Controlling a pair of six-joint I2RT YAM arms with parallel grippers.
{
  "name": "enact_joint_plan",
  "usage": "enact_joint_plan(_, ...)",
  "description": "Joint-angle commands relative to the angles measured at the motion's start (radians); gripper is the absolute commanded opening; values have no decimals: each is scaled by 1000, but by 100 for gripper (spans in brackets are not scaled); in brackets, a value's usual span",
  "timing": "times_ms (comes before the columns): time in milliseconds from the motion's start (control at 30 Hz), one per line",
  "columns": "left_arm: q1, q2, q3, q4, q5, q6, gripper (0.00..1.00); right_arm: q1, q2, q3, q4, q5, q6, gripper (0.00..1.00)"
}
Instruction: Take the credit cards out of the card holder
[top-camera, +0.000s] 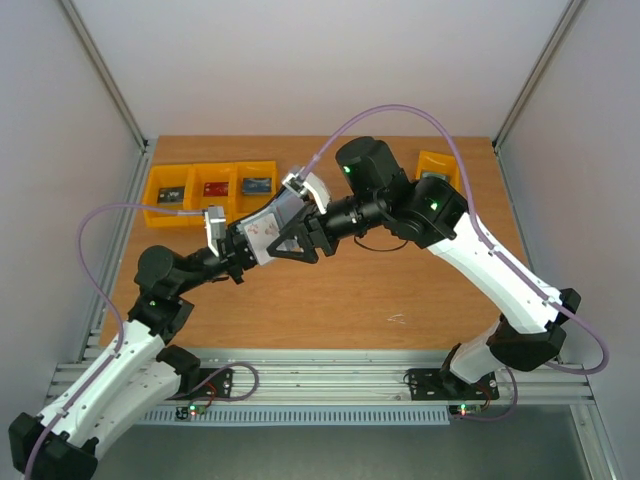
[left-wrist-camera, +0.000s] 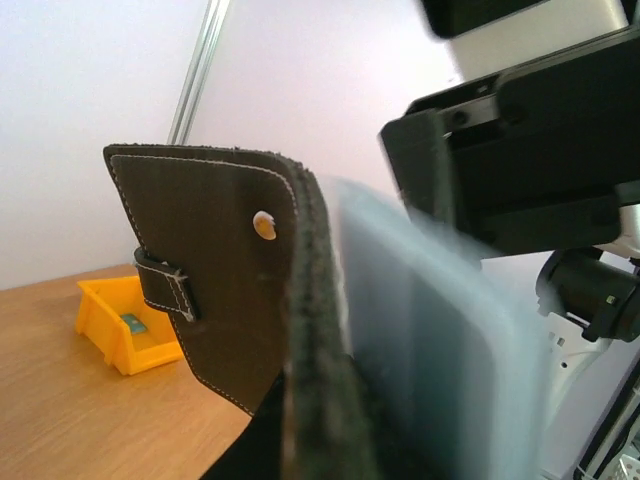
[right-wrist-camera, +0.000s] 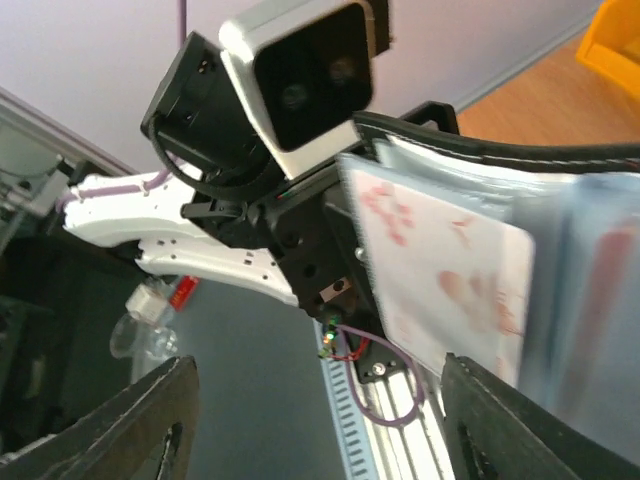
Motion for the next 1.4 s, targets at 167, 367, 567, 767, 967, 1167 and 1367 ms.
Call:
enact_joint_plan(167,-3,2,-8,44,-20,5,0,40,28,102,-156,254,-97,65)
enact_joint_plan(367,-3,4,-7,68,-1,9,0,40,4,68,-134,323,-119,61)
enact_joint_plan(567,-3,5,1,77,52,18,0,39,44,82,-107,290,-141,60)
enact_joint_plan(767,-3,-10,6,74,57,16,0,20,-20,76,-123,329,-164,61)
enact_joint_plan(967,-3,-5,13,76,94,28,0,-106,-169,-64,-91,329,-174,92)
enact_joint_plan(1167,-14,23,54,128,149,16,0,-200,-167,-91,-21,143,-243,99)
enact_joint_plan(1367,-25,45,78,149,156,-7,0,-213,-84,-41,-32,56,-314,98)
